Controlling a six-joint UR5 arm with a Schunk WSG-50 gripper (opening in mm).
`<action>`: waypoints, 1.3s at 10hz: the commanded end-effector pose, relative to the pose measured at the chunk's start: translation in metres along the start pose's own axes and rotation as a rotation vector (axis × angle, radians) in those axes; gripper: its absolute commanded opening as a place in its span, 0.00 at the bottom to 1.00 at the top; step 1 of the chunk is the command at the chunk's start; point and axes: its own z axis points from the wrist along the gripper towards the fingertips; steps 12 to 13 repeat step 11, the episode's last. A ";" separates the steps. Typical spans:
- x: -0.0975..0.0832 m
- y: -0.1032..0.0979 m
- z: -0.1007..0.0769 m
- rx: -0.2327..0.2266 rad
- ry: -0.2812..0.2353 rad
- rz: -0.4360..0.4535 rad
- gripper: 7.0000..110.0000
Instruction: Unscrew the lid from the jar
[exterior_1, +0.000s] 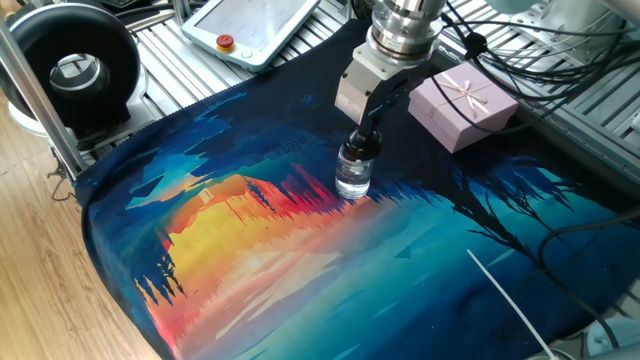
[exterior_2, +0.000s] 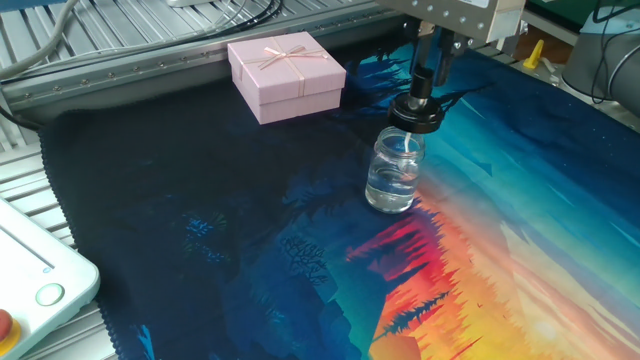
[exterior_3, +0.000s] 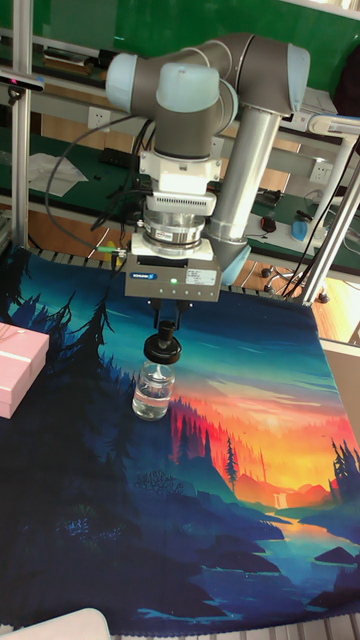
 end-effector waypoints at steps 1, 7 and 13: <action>-0.004 0.006 -0.001 -0.008 -0.003 0.006 0.00; -0.006 0.005 0.006 0.003 -0.006 0.006 0.00; -0.007 0.006 0.005 0.002 -0.004 0.010 0.00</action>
